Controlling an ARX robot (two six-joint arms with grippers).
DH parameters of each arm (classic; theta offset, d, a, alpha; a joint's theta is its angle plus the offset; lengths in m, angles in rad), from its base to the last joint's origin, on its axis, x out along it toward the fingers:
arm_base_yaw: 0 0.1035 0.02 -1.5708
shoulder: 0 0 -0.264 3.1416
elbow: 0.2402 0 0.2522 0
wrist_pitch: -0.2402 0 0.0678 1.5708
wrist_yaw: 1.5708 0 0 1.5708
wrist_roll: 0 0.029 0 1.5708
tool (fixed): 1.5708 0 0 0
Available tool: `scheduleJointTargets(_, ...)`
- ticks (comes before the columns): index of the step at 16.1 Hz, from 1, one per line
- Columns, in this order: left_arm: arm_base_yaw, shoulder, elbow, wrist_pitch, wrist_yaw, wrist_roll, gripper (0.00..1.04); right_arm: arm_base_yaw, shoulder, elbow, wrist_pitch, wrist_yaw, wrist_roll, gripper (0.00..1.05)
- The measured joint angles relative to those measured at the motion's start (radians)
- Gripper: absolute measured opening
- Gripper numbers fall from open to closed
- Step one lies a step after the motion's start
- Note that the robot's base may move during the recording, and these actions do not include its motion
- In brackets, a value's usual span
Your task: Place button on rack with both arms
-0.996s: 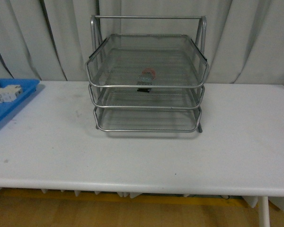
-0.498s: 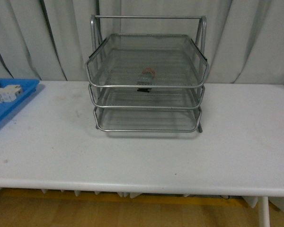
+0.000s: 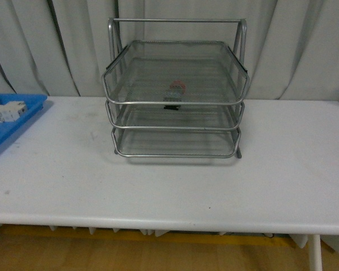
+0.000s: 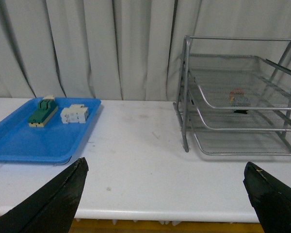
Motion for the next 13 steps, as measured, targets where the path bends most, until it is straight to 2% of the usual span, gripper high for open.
scheduleJointTargets(4, 0.0, 0.0, 0.0, 0.0, 0.0, 0.0, 0.98, 0.0, -0.066, 0.0, -0.066, 0.0, 0.0, 0.02)
scheduleJointTargets(5, 0.0, 0.0, 0.0, 0.0, 0.0, 0.0, 0.98, 0.0, -0.092, 0.0, -0.106, 0.0, 0.0, 0.02)
scheduleJointTargets(6, 0.0, 0.0, 0.0, 0.0, 0.0, 0.0, 0.98, 0.0, -0.172, 0.0, -0.229, -0.002, 0.0, 0.02)
scheduleJointTargets(11, 0.0, 0.0, 0.0, 0.0, 0.0, 0.0, 0.98, 0.0, -0.235, 0.0, -0.243, 0.0, -0.002, 0.04)
scheduleJointTargets(13, 0.0, 0.0, 0.0, 0.0, 0.0, 0.0, 0.98, 0.0, -0.235, 0.0, -0.243, 0.0, -0.002, 0.31)
